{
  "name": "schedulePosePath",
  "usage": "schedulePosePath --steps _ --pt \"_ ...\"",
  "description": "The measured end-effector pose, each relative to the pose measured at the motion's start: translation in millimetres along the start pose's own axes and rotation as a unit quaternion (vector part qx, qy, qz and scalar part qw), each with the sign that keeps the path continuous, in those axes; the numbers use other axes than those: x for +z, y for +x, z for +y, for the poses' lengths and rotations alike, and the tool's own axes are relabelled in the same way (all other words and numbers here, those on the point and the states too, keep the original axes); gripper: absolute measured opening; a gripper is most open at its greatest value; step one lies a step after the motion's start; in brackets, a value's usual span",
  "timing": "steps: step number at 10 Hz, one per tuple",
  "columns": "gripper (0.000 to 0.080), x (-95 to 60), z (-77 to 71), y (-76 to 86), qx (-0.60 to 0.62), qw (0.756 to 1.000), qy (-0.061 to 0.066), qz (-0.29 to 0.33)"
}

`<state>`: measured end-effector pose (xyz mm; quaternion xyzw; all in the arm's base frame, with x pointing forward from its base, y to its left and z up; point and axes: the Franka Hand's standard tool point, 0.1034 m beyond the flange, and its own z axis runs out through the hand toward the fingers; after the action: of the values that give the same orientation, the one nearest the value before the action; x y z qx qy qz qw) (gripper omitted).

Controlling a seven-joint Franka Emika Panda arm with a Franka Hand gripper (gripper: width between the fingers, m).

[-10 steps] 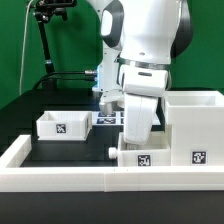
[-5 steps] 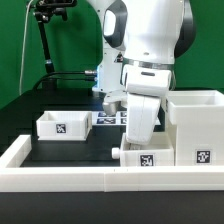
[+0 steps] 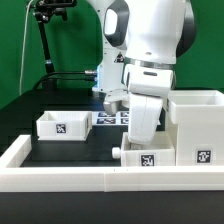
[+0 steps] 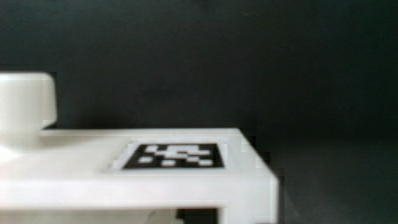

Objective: Assemble drawer

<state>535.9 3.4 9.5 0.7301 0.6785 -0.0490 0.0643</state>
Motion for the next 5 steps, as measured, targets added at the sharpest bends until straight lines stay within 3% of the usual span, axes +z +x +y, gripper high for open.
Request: schedulePosePath --steps 5 --pt "0.0044 0.3 -1.2 -3.1 0.0 1.0 0.006 -0.003"
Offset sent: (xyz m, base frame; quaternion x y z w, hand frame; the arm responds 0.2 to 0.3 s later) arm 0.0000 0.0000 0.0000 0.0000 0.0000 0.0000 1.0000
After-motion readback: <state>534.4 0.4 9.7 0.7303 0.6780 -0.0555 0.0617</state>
